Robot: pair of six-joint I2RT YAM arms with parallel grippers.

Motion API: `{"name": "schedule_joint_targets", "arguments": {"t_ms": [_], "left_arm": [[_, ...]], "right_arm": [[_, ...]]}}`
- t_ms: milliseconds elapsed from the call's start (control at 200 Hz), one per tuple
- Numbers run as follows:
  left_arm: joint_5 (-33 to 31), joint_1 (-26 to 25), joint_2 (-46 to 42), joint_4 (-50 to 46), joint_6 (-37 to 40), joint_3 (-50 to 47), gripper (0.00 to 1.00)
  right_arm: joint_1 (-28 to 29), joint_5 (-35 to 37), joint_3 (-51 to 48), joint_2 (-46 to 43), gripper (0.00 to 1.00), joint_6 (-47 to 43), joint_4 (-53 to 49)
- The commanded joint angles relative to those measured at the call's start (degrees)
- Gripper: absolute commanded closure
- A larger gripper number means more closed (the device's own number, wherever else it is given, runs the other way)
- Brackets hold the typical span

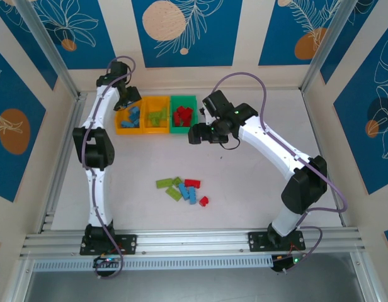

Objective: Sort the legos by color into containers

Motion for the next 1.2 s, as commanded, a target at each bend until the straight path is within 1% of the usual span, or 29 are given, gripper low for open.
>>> {"name": "schedule_joint_targets", "arguments": {"t_ms": [0,110,200,310,405,455,515,655,700,765,835,895,1045,1100,1190], "left_arm": [[1.5,1.2,-1.02,-3.03,-0.86,3.76,0.16],[1.72,1.12,-4.45,-3.86,0.9,2.8,0.14],[3.79,1.02,-9.98,-3.61,1.13,-1.1,0.13],[8.72,0.22,-20.46,0.34,1.16,-12.78,0.13],[11.59,-1.76,-31.45,4.75,3.58,-24.43,0.13],[12.74,-3.28,-37.53,7.06,6.23,-30.27,0.12],[11.71,-5.74,-44.77,9.2,9.64,-37.12,0.11],[10.49,-11.13,-61.16,14.65,21.22,-52.78,0.07],[12.5,-12.09,-66.01,16.69,25.83,-57.51,0.04],[17.4,-12.45,-72.64,18.0,31.94,-63.42,0.0],[21.92,-12.54,-77.85,16.25,38.6,-67.68,0.0],[25.35,-12.54,-80.8,12.27,44.34,-69.38,0.0],[31.66,-12.52,-83.72,0.39,57.75,-70.42,0.0],[31.82,-12.51,-83.99,-2.33,60.07,-70.59,0.0],[31.01,-12.52,-84.3,-3.44,61.03,-70.62,0.0]], "right_arm": [[-0.41,0.16,-0.05,-1.31,0.2,0.75,0.65],[-0.42,-0.61,-0.99,-1.35,0.2,0.43,1.19],[-0.08,-1.91,-2.83,-1.74,0.2,-0.27,2.42],[1.26,-2.56,-5.77,-2.34,0.2,-2.2,3.21],[3.46,-2.9,-8.1,-2.22,0.2,-4.76,2.42],[5.34,-3.1,-9.09,-2.12,0.2,-6.9,2.07],[7.76,-2.89,-9.84,-1.5,0.2,-9.51,1.65],[13.45,-2.4,-9.19,2.73,0.2,-13.2,1.09],[14.83,-1.93,-8.86,4.55,0.2,-13.91,1.34],[16.61,-0.27,-8.13,7.41,0.2,-14.75,1.78],[17.78,0.35,-6.72,11.28,0.19,-16.39,1.98],[18.33,1.16,-5.57,14.2,0.19,-17.39,2.04],[17.96,0.23,-3.6,19.53,0.2,-18.39,4.09],[17.86,-0.75,-2.43,21.47,0.21,-18.69,4.17],[17.82,-0.54,-0.96,24.35,0.23,-18.48,3.57]]}}
